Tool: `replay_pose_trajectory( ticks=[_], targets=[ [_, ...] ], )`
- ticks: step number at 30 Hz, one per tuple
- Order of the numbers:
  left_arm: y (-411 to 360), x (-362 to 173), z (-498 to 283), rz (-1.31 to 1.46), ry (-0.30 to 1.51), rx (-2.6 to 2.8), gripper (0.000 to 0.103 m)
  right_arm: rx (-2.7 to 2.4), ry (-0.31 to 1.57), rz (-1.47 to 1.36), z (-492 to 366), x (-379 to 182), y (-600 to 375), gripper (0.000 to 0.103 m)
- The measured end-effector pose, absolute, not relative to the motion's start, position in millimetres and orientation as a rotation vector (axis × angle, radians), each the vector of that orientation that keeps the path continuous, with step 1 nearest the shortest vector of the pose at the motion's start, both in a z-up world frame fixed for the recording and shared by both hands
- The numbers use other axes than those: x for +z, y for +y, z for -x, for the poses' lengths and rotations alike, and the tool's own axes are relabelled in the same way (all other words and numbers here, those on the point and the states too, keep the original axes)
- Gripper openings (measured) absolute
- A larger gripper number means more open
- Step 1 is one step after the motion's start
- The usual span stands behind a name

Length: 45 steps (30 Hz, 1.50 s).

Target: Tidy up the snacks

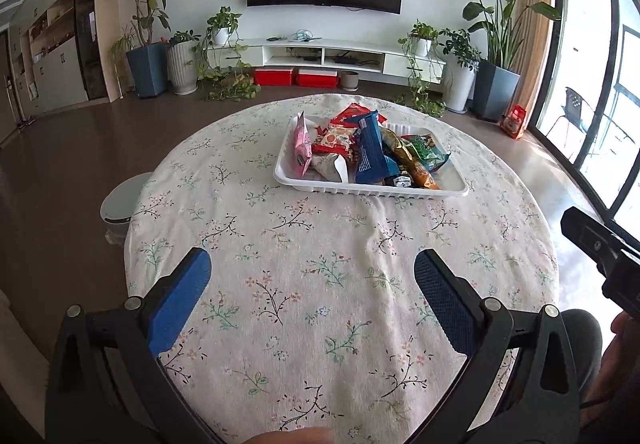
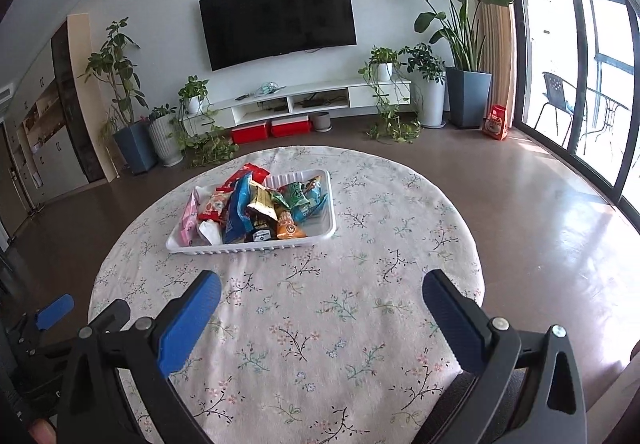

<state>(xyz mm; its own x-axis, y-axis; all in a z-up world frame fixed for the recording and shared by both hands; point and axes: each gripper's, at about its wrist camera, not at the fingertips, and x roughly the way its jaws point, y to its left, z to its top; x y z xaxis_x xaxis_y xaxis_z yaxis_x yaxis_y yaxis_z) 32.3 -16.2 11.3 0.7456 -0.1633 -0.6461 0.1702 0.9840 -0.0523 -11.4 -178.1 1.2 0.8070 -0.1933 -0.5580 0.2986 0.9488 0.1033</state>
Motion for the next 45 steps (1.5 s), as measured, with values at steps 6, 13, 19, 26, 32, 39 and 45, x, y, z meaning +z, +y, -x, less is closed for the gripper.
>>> replay_pose_trajectory(
  ticks=[6, 13, 19, 26, 32, 39, 45],
  targets=[
    [-15, 9, -35, -0.013, 0.714, -0.184, 0.103, -0.246, 0.602, -0.175, 9, -3, -173, 0.103],
    [-16, 4, -37, -0.014, 0.720, -0.188, 0.103, -0.243, 0.621, -0.170, 8, -5, -171, 0.103],
    [-17, 3, -37, -0.017, 0.723, -0.186, 0.103, -0.239, 0.636, -0.166, 7, -7, -169, 0.103],
    [-17, 3, -36, -0.023, 0.719, -0.185, 0.103, -0.239, 0.636, -0.166, 7, -7, -168, 0.103],
    [-17, 1, -36, -0.022, 0.724, -0.184, 0.103, -0.239, 0.643, -0.167, 6, -9, -168, 0.103],
    [-17, 0, -37, -0.023, 0.726, -0.185, 0.103, -0.238, 0.646, -0.168, 6, -10, -168, 0.103],
    [-18, -1, -37, -0.025, 0.728, -0.185, 0.103, -0.238, 0.648, -0.168, 6, -11, -167, 0.103]
  ],
)
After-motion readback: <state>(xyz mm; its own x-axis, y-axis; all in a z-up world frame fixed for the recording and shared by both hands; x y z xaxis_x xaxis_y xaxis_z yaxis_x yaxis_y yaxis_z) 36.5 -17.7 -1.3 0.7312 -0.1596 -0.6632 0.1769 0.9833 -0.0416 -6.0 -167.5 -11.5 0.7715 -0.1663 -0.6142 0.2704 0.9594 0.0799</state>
